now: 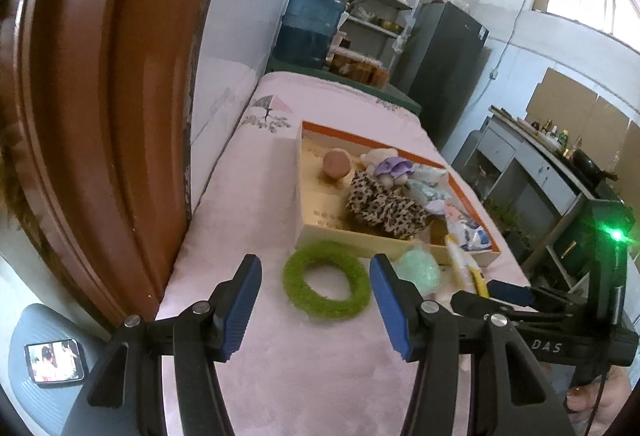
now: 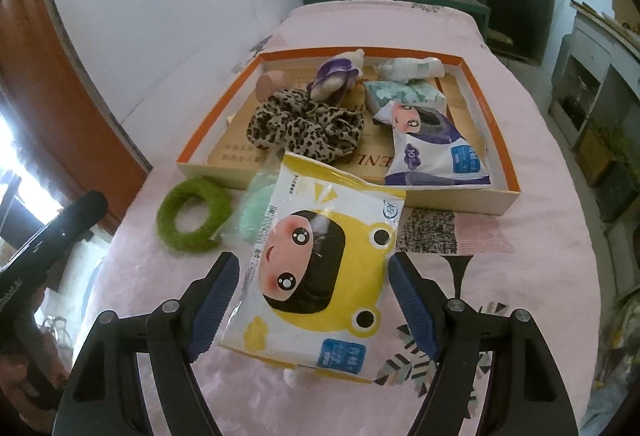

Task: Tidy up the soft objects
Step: 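Grasp the green fuzzy ring with the left gripper while the right gripper grasps the yellow wipes pack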

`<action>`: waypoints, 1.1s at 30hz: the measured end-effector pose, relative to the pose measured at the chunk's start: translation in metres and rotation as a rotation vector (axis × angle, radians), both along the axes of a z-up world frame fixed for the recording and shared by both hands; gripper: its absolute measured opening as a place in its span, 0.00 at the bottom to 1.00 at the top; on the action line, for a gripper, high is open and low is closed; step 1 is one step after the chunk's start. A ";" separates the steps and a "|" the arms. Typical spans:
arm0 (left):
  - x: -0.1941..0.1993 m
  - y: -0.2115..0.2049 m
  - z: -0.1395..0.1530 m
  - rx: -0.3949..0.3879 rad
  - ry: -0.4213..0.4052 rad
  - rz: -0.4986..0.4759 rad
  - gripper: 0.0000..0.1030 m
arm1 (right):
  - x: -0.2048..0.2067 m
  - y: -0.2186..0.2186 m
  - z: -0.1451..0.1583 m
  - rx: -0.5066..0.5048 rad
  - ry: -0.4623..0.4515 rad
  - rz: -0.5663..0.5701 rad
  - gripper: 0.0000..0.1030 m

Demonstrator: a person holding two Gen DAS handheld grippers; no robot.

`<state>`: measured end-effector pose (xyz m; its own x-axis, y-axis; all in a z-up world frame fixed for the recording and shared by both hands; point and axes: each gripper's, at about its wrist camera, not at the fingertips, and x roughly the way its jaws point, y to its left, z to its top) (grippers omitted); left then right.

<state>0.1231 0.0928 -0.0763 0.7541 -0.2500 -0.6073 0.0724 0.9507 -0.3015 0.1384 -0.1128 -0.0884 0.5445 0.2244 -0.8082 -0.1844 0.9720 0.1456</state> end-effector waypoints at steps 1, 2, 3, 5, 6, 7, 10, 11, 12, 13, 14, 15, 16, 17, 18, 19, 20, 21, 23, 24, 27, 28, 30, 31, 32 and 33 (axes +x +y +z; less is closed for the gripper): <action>0.004 -0.001 -0.004 0.004 0.011 -0.001 0.54 | 0.002 0.000 -0.002 -0.002 0.003 -0.003 0.76; 0.006 -0.001 -0.007 0.006 0.019 -0.001 0.54 | 0.004 0.000 -0.004 -0.005 0.006 -0.007 0.76; 0.010 -0.001 -0.011 0.009 0.031 -0.001 0.54 | 0.005 -0.001 -0.005 -0.008 0.008 -0.011 0.76; 0.017 -0.003 -0.018 0.019 0.054 0.000 0.54 | 0.007 -0.003 -0.008 -0.011 0.013 -0.019 0.76; 0.021 -0.004 -0.023 0.026 0.069 0.000 0.54 | 0.009 -0.005 -0.009 -0.012 0.017 -0.025 0.76; 0.024 -0.005 -0.027 0.031 0.079 0.000 0.54 | 0.009 -0.006 -0.011 -0.013 0.021 -0.030 0.76; 0.036 -0.007 -0.039 0.046 0.118 0.000 0.54 | 0.011 -0.011 -0.015 -0.004 0.033 -0.040 0.76; 0.038 -0.008 -0.042 0.051 0.129 0.001 0.54 | 0.012 -0.013 -0.016 0.000 0.036 -0.042 0.76; 0.041 -0.008 -0.046 0.053 0.145 0.003 0.54 | 0.011 -0.015 -0.017 0.008 0.037 -0.043 0.76; 0.044 -0.007 -0.049 0.049 0.158 0.002 0.54 | 0.011 -0.017 -0.018 0.013 0.036 -0.045 0.76; 0.046 -0.007 -0.054 0.041 0.174 -0.001 0.54 | 0.011 -0.019 -0.018 0.017 0.036 -0.044 0.76; 0.048 -0.006 -0.058 0.027 0.192 -0.006 0.54 | 0.010 -0.020 -0.019 0.020 0.038 -0.041 0.76; 0.049 -0.006 -0.060 0.023 0.196 -0.006 0.54 | 0.009 -0.021 -0.019 0.018 0.039 -0.039 0.76; 0.048 -0.006 -0.060 0.023 0.185 -0.002 0.50 | 0.009 -0.023 -0.020 0.017 0.041 -0.040 0.76; 0.048 -0.005 -0.060 0.019 0.181 0.001 0.46 | 0.008 -0.025 -0.021 0.021 0.042 -0.040 0.72; 0.049 -0.004 -0.061 0.010 0.183 0.005 0.38 | 0.007 -0.027 -0.022 0.026 0.041 -0.041 0.69; 0.049 -0.002 -0.061 0.009 0.182 0.011 0.31 | 0.006 -0.030 -0.023 0.035 0.038 -0.046 0.68; 0.048 -0.001 -0.062 0.006 0.179 0.016 0.28 | 0.005 -0.032 -0.023 0.047 0.033 -0.048 0.65; 0.048 0.001 -0.062 -0.004 0.176 0.017 0.13 | 0.003 -0.037 -0.023 0.073 0.023 -0.053 0.60; 0.047 0.001 -0.062 -0.006 0.173 0.017 0.13 | 0.002 -0.039 -0.023 0.089 0.017 -0.055 0.56; 0.045 -0.001 -0.059 -0.004 0.158 0.013 0.13 | -0.001 -0.046 -0.023 0.130 0.009 -0.063 0.52; 0.044 -0.002 -0.058 -0.005 0.153 0.012 0.13 | -0.001 -0.048 -0.022 0.142 0.007 -0.064 0.51; 0.042 -0.003 -0.057 -0.010 0.153 0.007 0.13 | -0.003 -0.050 -0.022 0.168 0.011 -0.054 0.52; 0.041 -0.003 -0.057 -0.012 0.154 0.007 0.13 | -0.003 -0.051 -0.023 0.182 0.017 -0.047 0.54; 0.041 -0.004 -0.057 -0.014 0.154 0.007 0.13 | -0.003 -0.053 -0.024 0.201 0.025 -0.046 0.54; 0.039 -0.005 -0.057 -0.016 0.154 0.007 0.13 | -0.003 -0.054 -0.025 0.212 0.030 -0.049 0.54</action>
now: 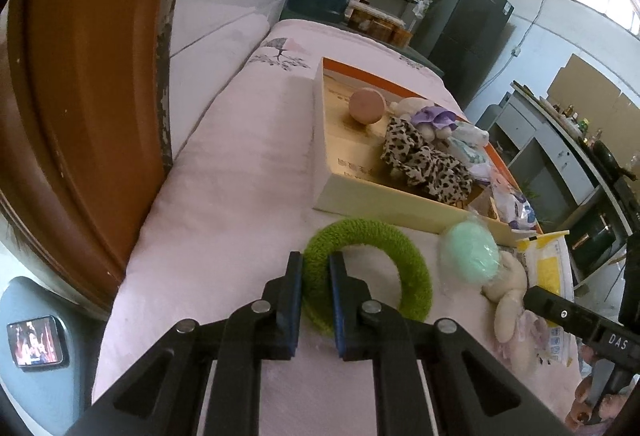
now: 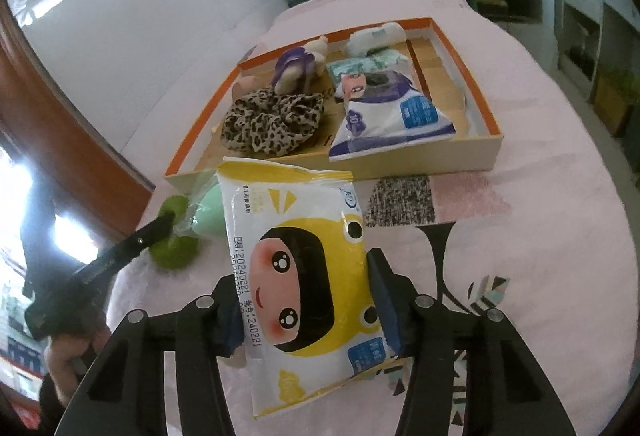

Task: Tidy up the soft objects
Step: 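Grasp the green fuzzy ring with the left gripper while the right gripper grasps the yellow wipes pack, then lift and carry the green ring and yellow wipes pack over the box lid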

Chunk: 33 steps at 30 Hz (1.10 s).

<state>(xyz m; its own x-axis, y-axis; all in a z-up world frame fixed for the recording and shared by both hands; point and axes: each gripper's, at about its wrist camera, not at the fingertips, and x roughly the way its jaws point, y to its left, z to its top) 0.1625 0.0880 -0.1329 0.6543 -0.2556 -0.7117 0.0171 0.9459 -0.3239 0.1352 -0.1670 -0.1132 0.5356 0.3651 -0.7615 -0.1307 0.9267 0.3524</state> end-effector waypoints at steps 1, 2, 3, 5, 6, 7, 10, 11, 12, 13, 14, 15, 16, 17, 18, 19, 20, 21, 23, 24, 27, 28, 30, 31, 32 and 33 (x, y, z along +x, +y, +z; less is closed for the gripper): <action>-0.001 0.000 0.000 -0.005 0.000 0.000 0.13 | 0.000 -0.001 0.000 0.010 0.002 -0.002 0.54; -0.002 0.000 0.001 -0.008 -0.001 0.000 0.13 | -0.001 -0.003 0.000 0.023 0.001 -0.003 0.53; -0.003 0.000 0.001 -0.009 -0.001 0.000 0.13 | -0.002 -0.004 0.000 0.031 -0.004 -0.006 0.51; -0.005 -0.002 0.003 -0.010 -0.008 0.000 0.13 | -0.005 -0.007 0.001 0.049 -0.011 -0.009 0.49; -0.006 -0.002 0.004 -0.011 -0.011 -0.002 0.13 | -0.007 -0.008 0.002 0.058 -0.012 -0.009 0.47; -0.007 -0.003 0.005 -0.010 -0.015 -0.004 0.13 | -0.008 -0.009 0.002 0.062 -0.014 -0.012 0.47; -0.011 -0.007 0.010 -0.007 -0.029 -0.014 0.13 | -0.012 -0.013 0.005 0.066 -0.025 -0.022 0.46; -0.012 -0.009 0.011 -0.006 -0.034 -0.017 0.13 | -0.014 -0.014 0.006 0.063 -0.030 -0.025 0.46; -0.014 -0.010 0.014 -0.007 -0.040 -0.020 0.13 | -0.015 -0.014 0.008 0.058 -0.035 -0.028 0.46; -0.015 -0.012 0.015 -0.007 -0.045 -0.023 0.13 | -0.017 -0.015 0.009 0.053 -0.040 -0.028 0.46; -0.017 -0.013 0.018 -0.007 -0.051 -0.025 0.13 | -0.017 -0.015 0.010 0.049 -0.043 -0.028 0.46; -0.018 -0.014 0.021 -0.008 -0.058 -0.028 0.13 | -0.019 -0.016 0.012 0.046 -0.048 -0.028 0.46; -0.020 -0.015 0.023 -0.007 -0.064 -0.030 0.13 | -0.019 -0.016 0.013 0.044 -0.050 -0.027 0.46; -0.022 -0.016 0.026 -0.006 -0.071 -0.031 0.13 | -0.020 -0.016 0.015 0.042 -0.052 -0.027 0.46; -0.024 -0.017 0.030 -0.005 -0.080 -0.033 0.13 | -0.021 -0.017 0.017 0.040 -0.056 -0.027 0.46; -0.025 -0.017 0.032 -0.004 -0.086 -0.034 0.13 | -0.022 -0.017 0.018 0.037 -0.060 -0.027 0.46; -0.027 -0.018 0.035 -0.003 -0.094 -0.035 0.13 | -0.023 -0.017 0.020 0.034 -0.065 -0.026 0.46; -0.029 -0.019 0.039 -0.002 -0.101 -0.037 0.13 | -0.024 -0.017 0.022 0.032 -0.069 -0.025 0.46; -0.032 -0.020 0.045 -0.002 -0.115 -0.039 0.13 | -0.026 -0.017 0.025 0.032 -0.075 -0.023 0.46; -0.034 -0.021 0.048 -0.001 -0.123 -0.040 0.13 | -0.027 -0.017 0.026 0.031 -0.079 -0.022 0.46; -0.039 -0.023 0.058 0.002 -0.143 -0.045 0.13 | -0.029 -0.017 0.031 0.030 -0.089 -0.019 0.46; -0.040 -0.024 0.061 0.003 -0.150 -0.046 0.13 | -0.030 -0.017 0.033 0.029 -0.093 -0.017 0.46; -0.042 -0.025 0.068 0.005 -0.162 -0.048 0.13 | -0.031 -0.017 0.036 0.025 -0.101 -0.013 0.46; -0.043 -0.026 0.070 0.007 -0.167 -0.049 0.13 | -0.031 -0.017 0.038 0.024 -0.105 -0.011 0.46; -0.043 -0.027 0.073 0.009 -0.172 -0.051 0.13 | -0.032 -0.017 0.040 0.024 -0.111 -0.010 0.46; -0.044 -0.029 0.076 0.012 -0.178 -0.053 0.13 | -0.032 -0.017 0.042 0.023 -0.115 -0.008 0.46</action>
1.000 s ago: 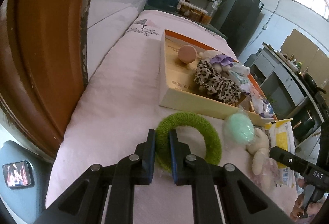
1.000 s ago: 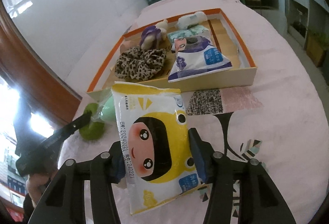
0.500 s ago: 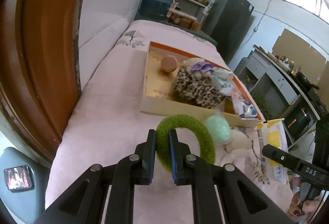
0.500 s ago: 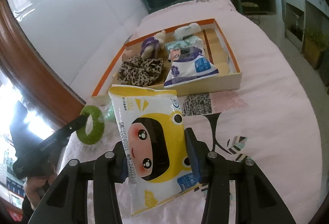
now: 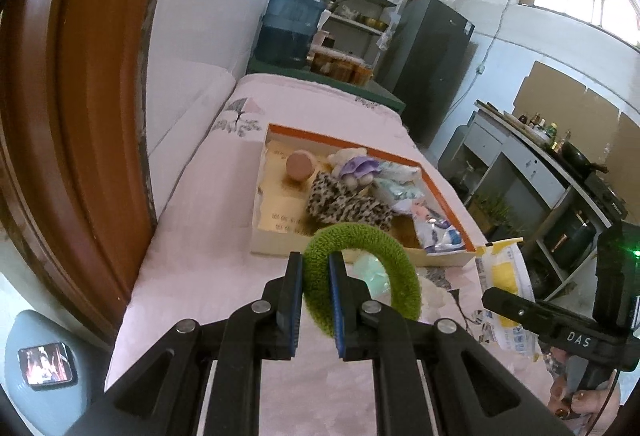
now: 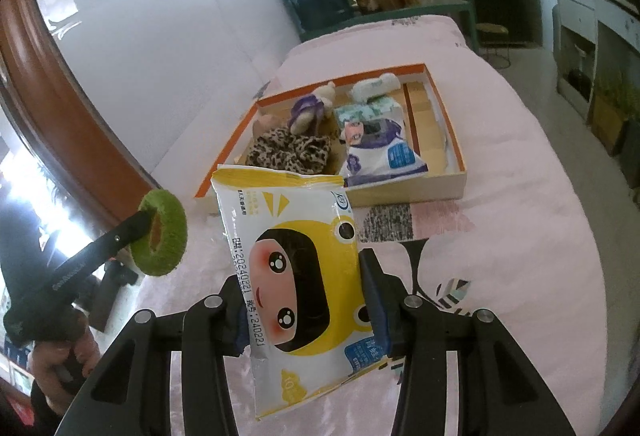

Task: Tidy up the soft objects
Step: 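Lift and carry the green ring and yellow wipes pack over the box lid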

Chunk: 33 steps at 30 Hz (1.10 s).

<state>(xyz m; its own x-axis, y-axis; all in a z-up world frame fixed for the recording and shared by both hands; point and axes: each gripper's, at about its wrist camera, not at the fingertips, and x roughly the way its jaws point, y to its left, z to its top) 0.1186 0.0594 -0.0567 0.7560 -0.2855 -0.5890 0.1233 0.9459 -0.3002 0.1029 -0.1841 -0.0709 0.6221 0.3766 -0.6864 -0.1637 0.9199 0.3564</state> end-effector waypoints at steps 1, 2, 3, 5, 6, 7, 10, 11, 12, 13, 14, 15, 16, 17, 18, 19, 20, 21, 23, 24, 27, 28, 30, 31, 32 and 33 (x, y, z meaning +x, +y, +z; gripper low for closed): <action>-0.001 -0.001 0.003 0.002 -0.006 -0.002 0.13 | 0.000 0.000 0.002 -0.002 -0.004 0.001 0.46; -0.001 -0.002 0.005 0.004 -0.010 -0.003 0.13 | -0.001 0.000 0.004 -0.004 -0.009 0.003 0.46; -0.002 -0.003 0.008 0.006 -0.015 -0.005 0.13 | -0.002 0.000 0.007 -0.007 -0.015 0.006 0.46; -0.002 -0.005 0.012 0.011 -0.025 -0.007 0.13 | -0.002 0.001 0.011 -0.013 -0.024 0.008 0.46; -0.001 -0.006 0.014 0.013 -0.030 -0.009 0.13 | -0.003 0.001 0.014 -0.017 -0.030 0.011 0.46; -0.001 -0.007 0.016 0.013 -0.033 -0.011 0.13 | -0.002 0.001 0.016 -0.020 -0.034 0.012 0.46; -0.001 -0.010 0.021 0.020 -0.045 -0.016 0.13 | -0.002 0.002 0.023 -0.031 -0.047 0.017 0.46; -0.001 -0.011 0.023 0.020 -0.050 -0.017 0.13 | -0.002 0.002 0.024 -0.034 -0.051 0.019 0.46; -0.001 -0.013 0.025 0.020 -0.054 -0.020 0.13 | -0.003 0.002 0.027 -0.038 -0.057 0.021 0.46; 0.000 -0.013 0.027 0.020 -0.057 -0.022 0.13 | -0.002 0.001 0.029 -0.041 -0.060 0.021 0.46; 0.001 -0.014 0.028 0.021 -0.060 -0.024 0.13 | -0.001 0.001 0.031 -0.044 -0.063 0.022 0.46; 0.001 -0.016 0.030 0.022 -0.063 -0.027 0.13 | 0.000 0.001 0.033 -0.046 -0.068 0.024 0.46; 0.002 -0.017 0.031 0.022 -0.066 -0.030 0.13 | 0.000 0.001 0.034 -0.048 -0.070 0.026 0.46; 0.003 -0.018 0.032 0.022 -0.068 -0.032 0.13 | 0.001 0.001 0.035 -0.050 -0.074 0.028 0.46; 0.004 -0.019 0.034 0.022 -0.071 -0.034 0.13 | 0.002 0.001 0.037 -0.052 -0.078 0.029 0.46; 0.005 -0.021 0.035 0.022 -0.074 -0.036 0.13 | 0.003 0.001 0.038 -0.054 -0.081 0.029 0.46; 0.006 -0.023 0.036 0.022 -0.076 -0.040 0.13 | 0.004 0.001 0.039 -0.056 -0.084 0.030 0.46; 0.007 -0.025 0.037 0.022 -0.077 -0.042 0.13 | 0.003 0.001 0.041 -0.056 -0.087 0.031 0.46; 0.011 -0.029 0.039 0.022 -0.079 -0.049 0.13 | 0.004 0.001 0.043 -0.055 -0.091 0.033 0.46; 0.012 -0.031 0.041 0.021 -0.080 -0.051 0.13 | 0.005 0.001 0.044 -0.054 -0.093 0.034 0.46; 0.016 -0.036 0.044 0.019 -0.088 -0.057 0.13 | 0.010 0.001 0.047 -0.059 -0.102 0.037 0.46; 0.017 -0.037 0.045 0.019 -0.090 -0.058 0.13 | 0.012 0.000 0.048 -0.059 -0.106 0.038 0.46; 0.022 -0.040 0.048 0.015 -0.094 -0.062 0.13 | 0.016 0.000 0.051 -0.057 -0.111 0.038 0.46; 0.023 -0.041 0.048 0.012 -0.096 -0.064 0.13 | 0.018 -0.001 0.051 -0.056 -0.113 0.038 0.46; 0.026 -0.043 0.049 0.011 -0.098 -0.068 0.13 | 0.019 -0.001 0.052 -0.056 -0.114 0.038 0.46; 0.028 -0.045 0.051 0.010 -0.100 -0.071 0.13 | 0.021 -0.001 0.053 -0.056 -0.117 0.037 0.46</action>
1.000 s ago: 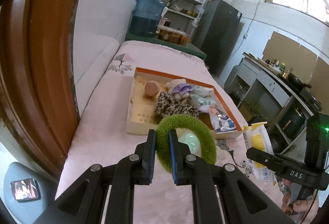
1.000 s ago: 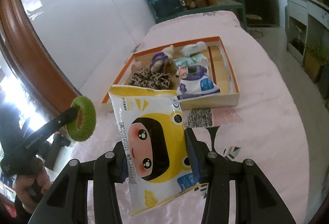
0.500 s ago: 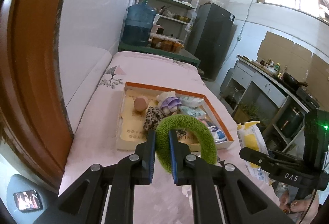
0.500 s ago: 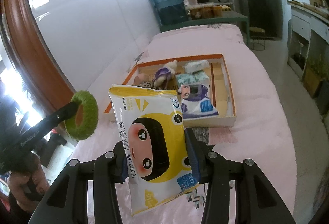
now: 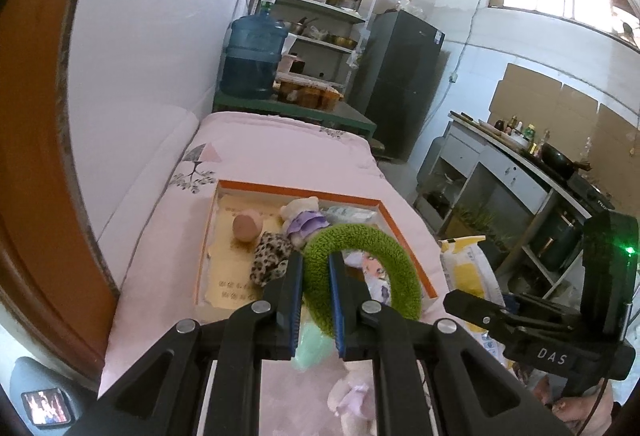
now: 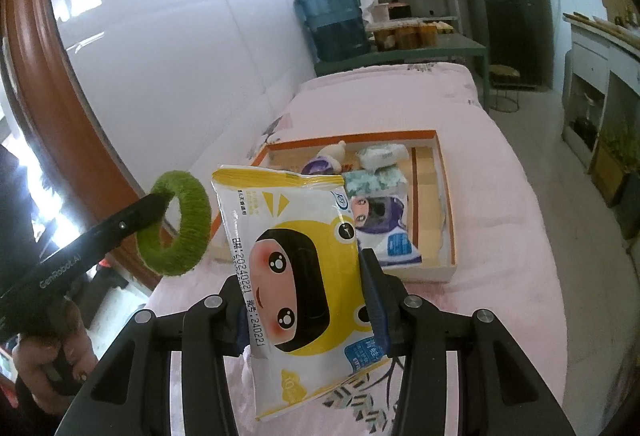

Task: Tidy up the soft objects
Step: 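Lift and carry the green ring and yellow wipes pack over the box lid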

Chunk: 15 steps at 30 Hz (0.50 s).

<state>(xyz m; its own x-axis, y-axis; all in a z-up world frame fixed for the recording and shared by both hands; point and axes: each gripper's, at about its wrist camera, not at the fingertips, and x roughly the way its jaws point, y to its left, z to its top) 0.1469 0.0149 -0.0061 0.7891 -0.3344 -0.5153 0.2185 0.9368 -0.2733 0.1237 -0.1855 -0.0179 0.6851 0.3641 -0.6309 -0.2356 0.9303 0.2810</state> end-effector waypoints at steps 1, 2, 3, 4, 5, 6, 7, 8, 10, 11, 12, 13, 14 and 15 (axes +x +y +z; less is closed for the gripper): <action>0.002 -0.001 0.001 0.000 -0.002 -0.003 0.13 | 0.002 0.000 0.001 0.000 -0.001 -0.001 0.46; 0.005 -0.003 0.002 -0.002 -0.005 -0.006 0.13 | 0.003 -0.001 0.001 0.000 -0.003 -0.001 0.46; 0.006 -0.004 0.002 -0.004 -0.007 -0.008 0.13 | 0.004 -0.001 0.002 0.001 -0.005 -0.002 0.46; 0.008 -0.005 0.003 -0.006 -0.009 -0.011 0.13 | 0.005 -0.001 0.003 0.002 -0.007 -0.003 0.46; 0.011 -0.006 0.004 -0.011 -0.011 -0.014 0.13 | 0.007 -0.002 0.004 0.002 -0.009 -0.006 0.46; 0.013 -0.007 0.005 -0.013 -0.013 -0.015 0.13 | 0.009 -0.002 0.005 0.002 -0.011 -0.008 0.46; 0.015 -0.008 0.005 -0.015 -0.014 -0.016 0.13 | 0.011 -0.003 0.005 0.002 -0.013 -0.009 0.46; 0.017 -0.008 0.005 -0.018 -0.014 -0.017 0.13 | 0.012 -0.003 0.006 0.003 -0.014 -0.011 0.46; 0.022 -0.010 0.006 -0.022 -0.016 -0.019 0.13 | 0.017 -0.004 0.007 0.006 -0.017 -0.015 0.46; 0.025 -0.010 0.006 -0.023 -0.017 -0.020 0.13 | 0.019 -0.004 0.008 0.006 -0.018 -0.017 0.46; 0.027 -0.010 0.006 -0.023 -0.017 -0.020 0.13 | 0.022 -0.005 0.008 0.005 -0.020 -0.018 0.46; 0.028 -0.011 0.005 -0.023 -0.017 -0.021 0.13 | 0.024 -0.004 0.008 0.004 -0.020 -0.019 0.46; 0.031 -0.011 0.005 -0.023 -0.016 -0.022 0.13 | 0.026 -0.004 0.008 0.004 -0.021 -0.019 0.46; 0.034 -0.011 0.005 -0.024 -0.014 -0.023 0.13 | 0.029 -0.004 0.008 0.003 -0.021 -0.019 0.46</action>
<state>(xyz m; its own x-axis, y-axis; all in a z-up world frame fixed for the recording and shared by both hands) 0.1809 0.0042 -0.0014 0.7885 -0.3641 -0.4957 0.2436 0.9249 -0.2920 0.1523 -0.1890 -0.0103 0.7049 0.3527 -0.6155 -0.2237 0.9339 0.2789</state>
